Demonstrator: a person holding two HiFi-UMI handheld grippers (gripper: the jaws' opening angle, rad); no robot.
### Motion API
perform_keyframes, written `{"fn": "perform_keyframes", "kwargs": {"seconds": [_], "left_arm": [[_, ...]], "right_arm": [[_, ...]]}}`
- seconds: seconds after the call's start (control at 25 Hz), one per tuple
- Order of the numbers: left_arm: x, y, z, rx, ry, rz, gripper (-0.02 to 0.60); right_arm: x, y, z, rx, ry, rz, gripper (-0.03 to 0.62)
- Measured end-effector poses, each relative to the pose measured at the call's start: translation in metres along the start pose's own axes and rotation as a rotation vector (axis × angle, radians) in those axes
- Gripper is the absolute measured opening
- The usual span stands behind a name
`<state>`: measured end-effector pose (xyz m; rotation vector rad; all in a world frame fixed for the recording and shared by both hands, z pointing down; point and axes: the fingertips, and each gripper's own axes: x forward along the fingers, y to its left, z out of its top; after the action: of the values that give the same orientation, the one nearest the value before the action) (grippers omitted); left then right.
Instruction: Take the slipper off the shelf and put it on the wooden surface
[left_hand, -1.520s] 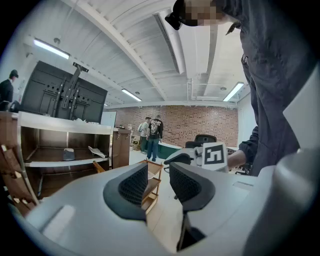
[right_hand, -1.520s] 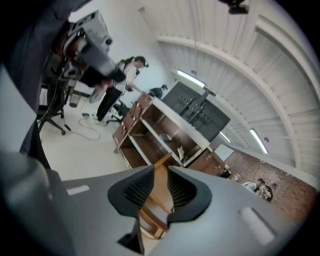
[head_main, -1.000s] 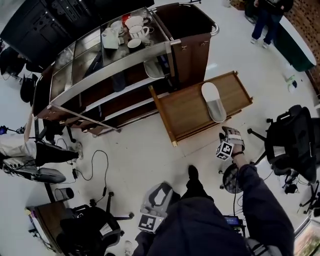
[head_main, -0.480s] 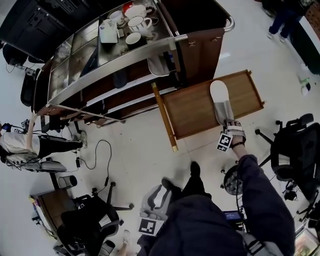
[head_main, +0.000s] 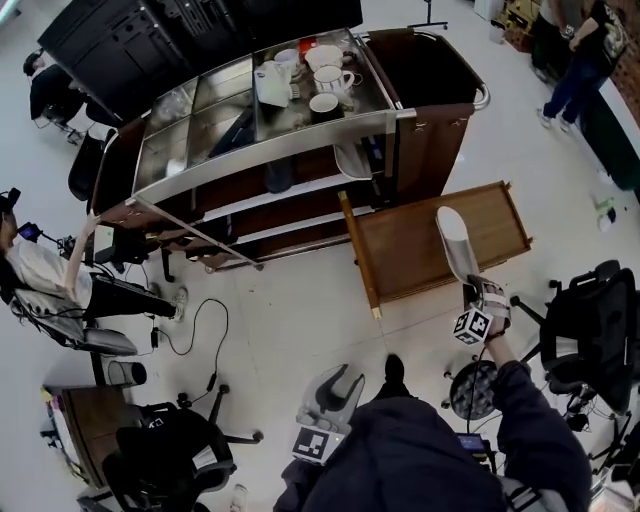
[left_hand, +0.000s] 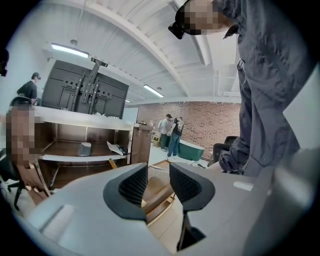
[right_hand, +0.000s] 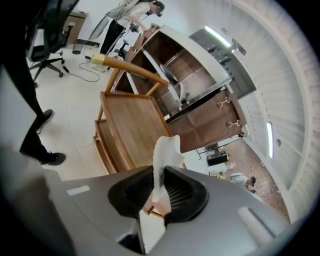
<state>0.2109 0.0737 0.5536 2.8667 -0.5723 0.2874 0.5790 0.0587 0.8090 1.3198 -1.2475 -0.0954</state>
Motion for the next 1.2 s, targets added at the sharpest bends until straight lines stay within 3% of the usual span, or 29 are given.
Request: {"fn": "perform_keyframes", "kwargs": {"seconds": [0.24,0.4,0.56,0.84,1.04,1.2], "left_arm": [[-0.075,0.048,0.006,0.052,-0.066,-0.038,0.142],[-0.139,0.095,-0.006,0.050,-0.084,-0.005,0.141],[-0.202,0.144,-0.024,0.002,-0.083,0.074,0.141],[-0.263,0.224,-0.044,-0.093,-0.090,0.256,0.141],[-0.277,0.283,-0.032,-0.129,-0.096,0.400,0.141],[-0.294,0.326,-0.023,-0.189,-0.085,0.567,0.141]], "right_arm": [[-0.113,-0.010,0.108,0.049,-0.119,-0.101,0.060],[-0.169,0.003,0.219,0.033,-0.231,-0.134,0.060],[-0.176,0.028,0.345,0.000,-0.351,-0.097,0.060],[-0.081,0.028,0.551,-0.105,-0.445,-0.019,0.060],[0.037,0.002,0.660,-0.192,-0.384,-0.011,0.060],[0.139,-0.003,0.724,-0.243,-0.301,0.008,0.060]]}}
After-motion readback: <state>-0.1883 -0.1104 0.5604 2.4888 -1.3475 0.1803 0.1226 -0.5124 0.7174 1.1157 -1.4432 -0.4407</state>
